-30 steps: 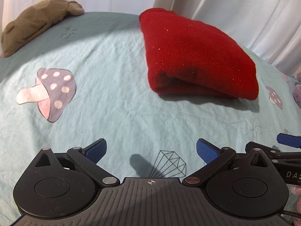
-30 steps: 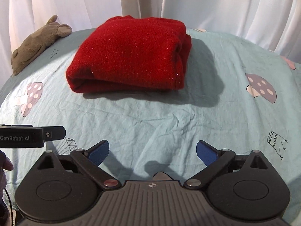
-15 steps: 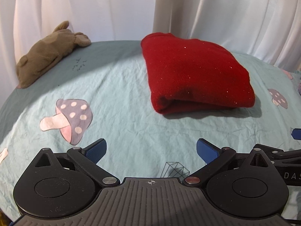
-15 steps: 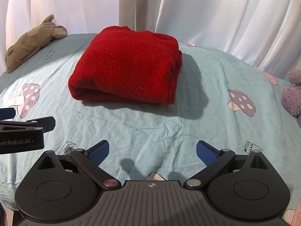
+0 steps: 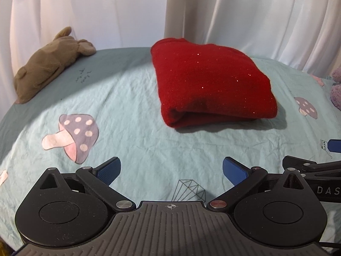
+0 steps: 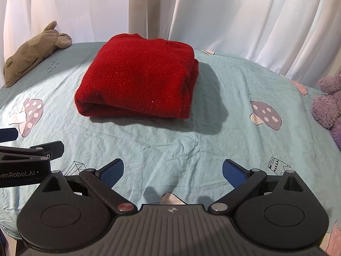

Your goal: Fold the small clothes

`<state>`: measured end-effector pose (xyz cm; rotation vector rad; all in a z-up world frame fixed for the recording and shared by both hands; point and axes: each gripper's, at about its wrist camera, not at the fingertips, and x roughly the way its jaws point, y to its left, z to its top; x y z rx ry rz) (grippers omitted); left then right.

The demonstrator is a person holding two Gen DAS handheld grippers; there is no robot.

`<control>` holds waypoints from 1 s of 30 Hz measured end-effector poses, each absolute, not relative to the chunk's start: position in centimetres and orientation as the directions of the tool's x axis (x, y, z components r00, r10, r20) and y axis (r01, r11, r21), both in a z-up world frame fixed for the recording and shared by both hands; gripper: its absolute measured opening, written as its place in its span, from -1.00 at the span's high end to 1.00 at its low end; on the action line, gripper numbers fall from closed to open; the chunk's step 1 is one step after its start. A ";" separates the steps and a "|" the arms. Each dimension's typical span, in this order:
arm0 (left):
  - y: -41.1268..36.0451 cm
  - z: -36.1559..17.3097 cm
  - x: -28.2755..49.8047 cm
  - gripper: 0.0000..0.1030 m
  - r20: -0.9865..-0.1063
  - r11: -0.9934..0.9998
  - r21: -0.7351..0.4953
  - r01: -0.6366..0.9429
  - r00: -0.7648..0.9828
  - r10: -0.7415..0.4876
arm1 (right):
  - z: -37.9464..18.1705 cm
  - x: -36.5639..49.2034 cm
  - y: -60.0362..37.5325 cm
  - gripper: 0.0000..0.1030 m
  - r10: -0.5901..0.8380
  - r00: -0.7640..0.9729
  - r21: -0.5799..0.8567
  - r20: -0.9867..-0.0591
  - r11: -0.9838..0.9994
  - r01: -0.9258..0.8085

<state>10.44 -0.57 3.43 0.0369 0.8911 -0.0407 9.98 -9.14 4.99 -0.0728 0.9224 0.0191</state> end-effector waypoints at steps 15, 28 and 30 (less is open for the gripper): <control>-0.8 3.6 10.4 -1.00 -0.782 0.999 0.007 0.050 0.623 -0.026 | 5.3 10.0 -9.3 -0.92 -0.017 0.612 -0.061 -0.791 0.997 -0.051; -1.0 3.7 10.5 -1.00 -0.781 0.998 0.008 0.055 0.624 -0.028 | 5.3 10.2 -9.7 -0.92 -0.004 0.616 -0.051 -0.788 0.997 -0.058; -1.0 3.7 10.6 -1.00 -0.782 0.999 0.008 0.054 0.623 -0.027 | 5.4 10.3 -9.7 -0.92 -0.004 0.616 -0.052 -0.787 0.997 -0.059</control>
